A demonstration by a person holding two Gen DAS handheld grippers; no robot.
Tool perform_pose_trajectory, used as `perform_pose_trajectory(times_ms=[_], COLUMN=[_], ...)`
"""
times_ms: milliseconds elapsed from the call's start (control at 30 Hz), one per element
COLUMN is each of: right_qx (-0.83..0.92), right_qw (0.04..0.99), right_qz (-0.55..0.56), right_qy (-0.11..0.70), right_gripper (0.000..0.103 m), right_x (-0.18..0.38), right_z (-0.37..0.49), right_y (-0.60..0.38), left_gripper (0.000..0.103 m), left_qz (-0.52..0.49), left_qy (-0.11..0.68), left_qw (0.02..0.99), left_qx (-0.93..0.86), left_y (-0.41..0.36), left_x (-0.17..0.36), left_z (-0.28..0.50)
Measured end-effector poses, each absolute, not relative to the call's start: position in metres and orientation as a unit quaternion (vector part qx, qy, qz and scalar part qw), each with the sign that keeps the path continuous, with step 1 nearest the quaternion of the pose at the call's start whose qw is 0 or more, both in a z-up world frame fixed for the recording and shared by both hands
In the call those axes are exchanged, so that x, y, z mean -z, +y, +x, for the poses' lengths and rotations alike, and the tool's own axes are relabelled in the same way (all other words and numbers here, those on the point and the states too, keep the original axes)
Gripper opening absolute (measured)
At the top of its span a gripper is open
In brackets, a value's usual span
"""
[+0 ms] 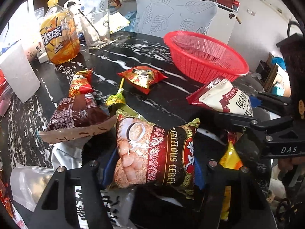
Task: Organize snacks
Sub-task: 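Lift both held bags and carry them over the red mesh basket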
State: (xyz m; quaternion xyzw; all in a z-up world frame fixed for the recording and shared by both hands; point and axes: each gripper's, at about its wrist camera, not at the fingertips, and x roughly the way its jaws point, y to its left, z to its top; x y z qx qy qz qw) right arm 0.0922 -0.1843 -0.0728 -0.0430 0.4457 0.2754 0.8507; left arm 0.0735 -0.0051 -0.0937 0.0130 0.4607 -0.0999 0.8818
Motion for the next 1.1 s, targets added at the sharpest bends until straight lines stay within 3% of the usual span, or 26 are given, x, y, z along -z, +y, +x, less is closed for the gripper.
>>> perform_pose_trajectory(times_ms=[1100], right_qx=[-0.292], right_qw=[0.887], right_qz=[0.000], right_qy=[0.358], right_gripper=[0.070], right_x=[-0.002], right_z=[0.025], right_y=[-0.230], left_gripper=[0.064], left_qz=[-0.015], left_qy=[0.389], left_qw=[0.912], left_qx=[0.130], left_y=[-0.047], left_x=[0.010], left_z=[0.025])
